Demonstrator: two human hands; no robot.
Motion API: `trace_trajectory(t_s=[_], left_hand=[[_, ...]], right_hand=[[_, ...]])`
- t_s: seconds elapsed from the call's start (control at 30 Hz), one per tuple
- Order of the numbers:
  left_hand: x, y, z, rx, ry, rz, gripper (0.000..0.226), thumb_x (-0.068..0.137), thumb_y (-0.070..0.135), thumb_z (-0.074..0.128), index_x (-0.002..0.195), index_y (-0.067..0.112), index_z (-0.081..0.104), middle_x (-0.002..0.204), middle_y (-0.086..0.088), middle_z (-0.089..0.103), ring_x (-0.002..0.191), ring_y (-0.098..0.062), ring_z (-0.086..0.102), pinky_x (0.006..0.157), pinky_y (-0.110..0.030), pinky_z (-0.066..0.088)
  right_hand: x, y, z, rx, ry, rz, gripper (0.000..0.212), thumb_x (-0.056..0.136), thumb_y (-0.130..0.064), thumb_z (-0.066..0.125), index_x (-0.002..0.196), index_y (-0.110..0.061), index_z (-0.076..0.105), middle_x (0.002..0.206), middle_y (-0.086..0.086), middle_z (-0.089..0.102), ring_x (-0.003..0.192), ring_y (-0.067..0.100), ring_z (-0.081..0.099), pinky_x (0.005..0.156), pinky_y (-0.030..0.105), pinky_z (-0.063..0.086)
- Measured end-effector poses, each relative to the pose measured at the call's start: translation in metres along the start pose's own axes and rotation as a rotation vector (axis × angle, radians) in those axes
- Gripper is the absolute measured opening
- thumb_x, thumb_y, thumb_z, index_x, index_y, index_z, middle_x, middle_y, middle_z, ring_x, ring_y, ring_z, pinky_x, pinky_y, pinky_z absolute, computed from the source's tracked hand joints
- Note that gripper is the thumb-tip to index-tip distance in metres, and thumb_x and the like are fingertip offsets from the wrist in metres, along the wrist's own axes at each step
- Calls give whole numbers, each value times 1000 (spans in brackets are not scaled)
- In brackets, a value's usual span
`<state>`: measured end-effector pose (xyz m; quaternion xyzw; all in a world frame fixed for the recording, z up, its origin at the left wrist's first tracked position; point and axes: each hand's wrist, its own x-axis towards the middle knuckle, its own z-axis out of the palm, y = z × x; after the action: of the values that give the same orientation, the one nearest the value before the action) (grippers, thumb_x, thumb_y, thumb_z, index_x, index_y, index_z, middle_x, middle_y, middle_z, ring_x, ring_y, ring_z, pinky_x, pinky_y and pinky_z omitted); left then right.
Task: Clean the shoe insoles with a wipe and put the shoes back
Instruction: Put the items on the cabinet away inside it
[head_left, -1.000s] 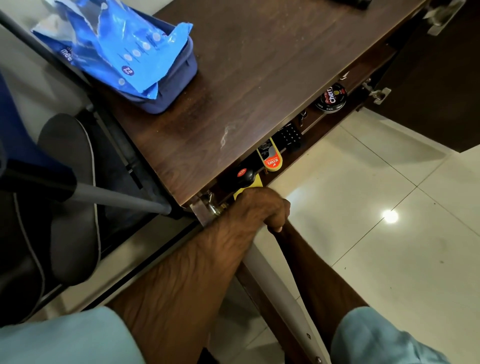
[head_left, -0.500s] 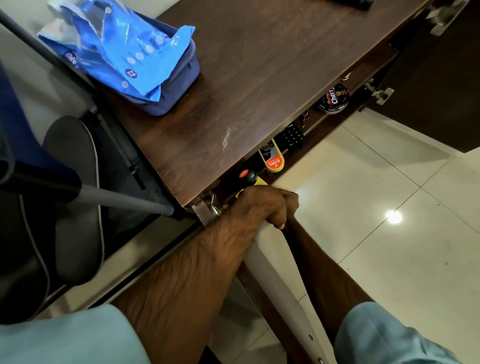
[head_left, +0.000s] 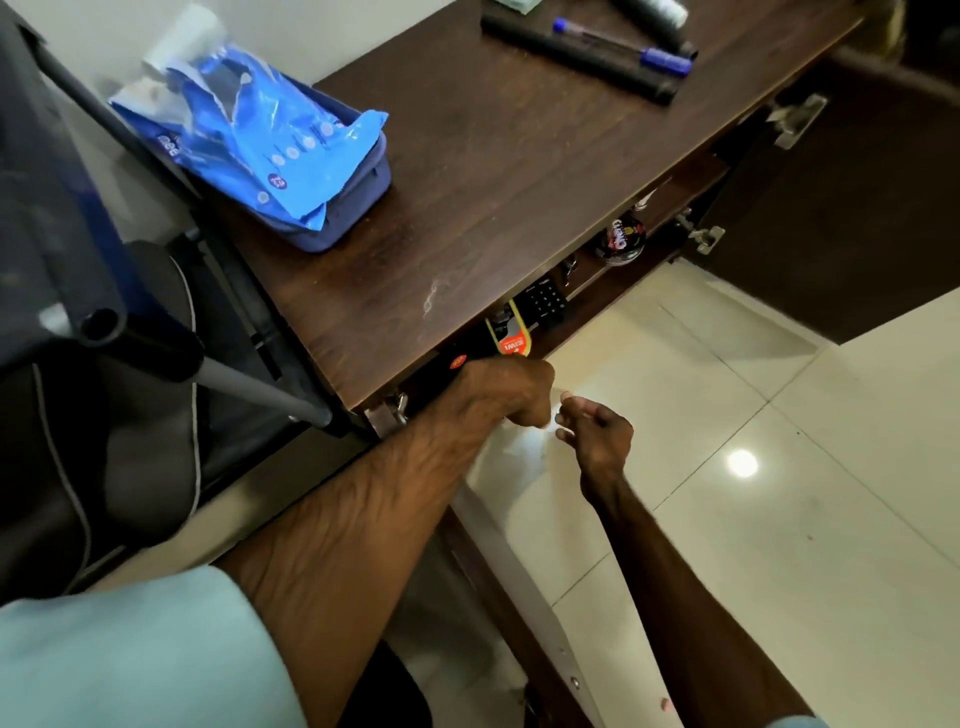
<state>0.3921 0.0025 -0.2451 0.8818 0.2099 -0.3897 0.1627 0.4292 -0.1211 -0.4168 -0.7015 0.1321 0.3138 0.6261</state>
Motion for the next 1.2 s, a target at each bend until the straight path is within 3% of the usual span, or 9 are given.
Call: trace_trajectory(t_s=[0.13, 0.27, 0.37, 0.5, 0.57, 0.73, 0.9, 1.07, 1.2], left_hand=[[-19, 12, -21, -161, 155, 150, 43, 99, 36, 59, 134, 11, 56, 138, -12, 57, 123, -30, 57, 103, -47, 48], [-31, 15, -48, -316, 524, 260, 15, 96, 30, 58, 105, 22, 67, 106, -1, 70, 97, -22, 66, 89, -44, 55], [-35, 14, -69, -474, 777, 275, 11, 92, 27, 61, 97, 24, 70, 91, 2, 73, 87, -21, 69, 81, -40, 57], [-33, 3, -86, -555, 1036, 229, 12, 92, 21, 60, 101, 19, 67, 93, 0, 72, 87, -23, 69, 77, -40, 58], [-32, -3, -92, -560, 1097, 203, 14, 92, 16, 58, 103, 19, 66, 93, 0, 71, 86, -21, 68, 76, -41, 58], [-30, -11, -98, -585, 1138, 143, 23, 91, 10, 58, 111, 17, 66, 98, 1, 71, 90, -14, 66, 78, -39, 59], [-27, -15, -101, -646, 1106, 109, 22, 92, 13, 56, 110, 18, 67, 99, 2, 71, 90, -15, 67, 80, -39, 58], [-30, -20, -103, -860, 1101, 22, 11, 90, 17, 63, 93, 14, 73, 90, -1, 74, 87, -19, 68, 82, -40, 57], [-35, -20, -111, -1309, 956, 33, 29, 95, 31, 67, 87, 4, 74, 73, -7, 72, 65, -16, 68, 81, -44, 60]], right_hand=[[-22, -56, -21, 11, 41, -236, 18, 96, -21, 73, 98, -4, 77, 83, 14, 76, 71, 21, 71, 62, 35, 59], [-44, -125, -29, -73, 60, -572, 22, 100, -27, 67, 90, -9, 76, 75, 6, 73, 65, 18, 68, 54, 27, 55], [-51, -174, -24, -187, 86, -780, 20, 101, -26, 65, 94, -11, 77, 80, 2, 73, 73, 20, 69, 63, 31, 56], [-39, -237, -10, -328, 183, -1040, 11, 99, -18, 66, 102, -14, 76, 94, -1, 73, 82, 10, 66, 74, 11, 47], [-22, -268, 2, -488, 205, -1102, 15, 96, -18, 67, 110, -15, 73, 104, 0, 70, 88, 7, 62, 80, 11, 47], [16, -322, 34, -857, 155, -1126, 31, 97, -23, 66, 126, -11, 67, 122, 9, 65, 111, 20, 59, 97, 31, 45], [19, -341, 50, -1104, 81, -1080, 21, 96, -19, 68, 112, -8, 76, 107, 13, 74, 98, 27, 68, 86, 45, 58], [-8, -335, 54, -1033, -77, -995, 16, 95, -16, 71, 107, -8, 79, 93, 6, 75, 83, 17, 68, 78, 35, 58], [-44, -323, 51, -751, -235, -927, 15, 93, -18, 75, 106, -14, 79, 93, 2, 76, 84, 17, 70, 75, 25, 58]])
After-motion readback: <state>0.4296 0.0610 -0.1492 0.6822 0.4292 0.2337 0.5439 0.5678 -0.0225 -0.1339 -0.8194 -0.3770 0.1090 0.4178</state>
